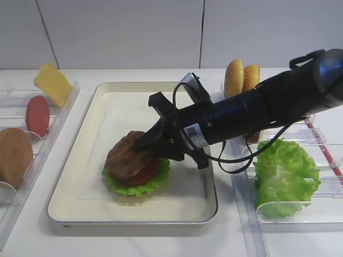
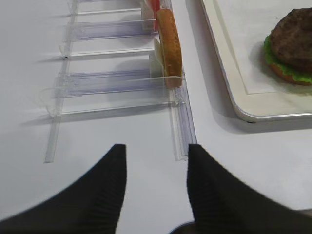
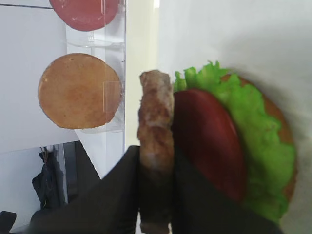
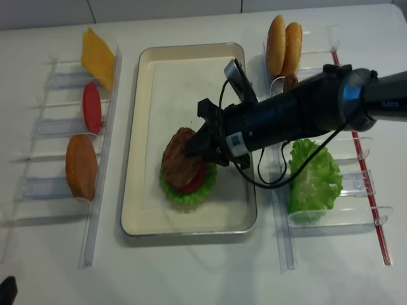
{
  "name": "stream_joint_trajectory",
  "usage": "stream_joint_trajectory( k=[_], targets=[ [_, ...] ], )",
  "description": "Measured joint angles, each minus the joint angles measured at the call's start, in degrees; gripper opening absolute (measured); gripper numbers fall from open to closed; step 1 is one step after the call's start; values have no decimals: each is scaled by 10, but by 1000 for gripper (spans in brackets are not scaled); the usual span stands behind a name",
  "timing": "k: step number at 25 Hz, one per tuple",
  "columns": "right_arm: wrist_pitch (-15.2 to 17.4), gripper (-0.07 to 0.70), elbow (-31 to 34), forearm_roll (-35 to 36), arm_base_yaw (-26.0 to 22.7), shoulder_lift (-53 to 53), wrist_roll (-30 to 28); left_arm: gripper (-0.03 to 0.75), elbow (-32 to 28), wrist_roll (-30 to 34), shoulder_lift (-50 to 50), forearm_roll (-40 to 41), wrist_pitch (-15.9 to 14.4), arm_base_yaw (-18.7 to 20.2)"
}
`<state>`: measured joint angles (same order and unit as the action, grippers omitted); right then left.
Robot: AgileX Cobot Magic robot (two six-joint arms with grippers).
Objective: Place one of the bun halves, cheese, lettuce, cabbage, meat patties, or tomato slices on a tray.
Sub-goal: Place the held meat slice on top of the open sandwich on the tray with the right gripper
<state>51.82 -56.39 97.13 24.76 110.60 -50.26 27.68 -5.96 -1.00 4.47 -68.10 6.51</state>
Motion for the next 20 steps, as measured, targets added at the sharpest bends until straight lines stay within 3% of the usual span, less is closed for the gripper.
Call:
stream_joint_trajectory(
  k=[8, 15, 20],
  targets=[
    [4, 160, 0, 0, 0, 3, 0, 294, 0, 0, 0, 0, 0, 0],
    [7, 244, 0, -13, 0, 3, -1, 294, 0, 0, 0, 0, 0, 0],
    [7, 258, 0, -13, 0, 3, -1, 294, 0, 0, 0, 0, 0, 0]
  ],
)
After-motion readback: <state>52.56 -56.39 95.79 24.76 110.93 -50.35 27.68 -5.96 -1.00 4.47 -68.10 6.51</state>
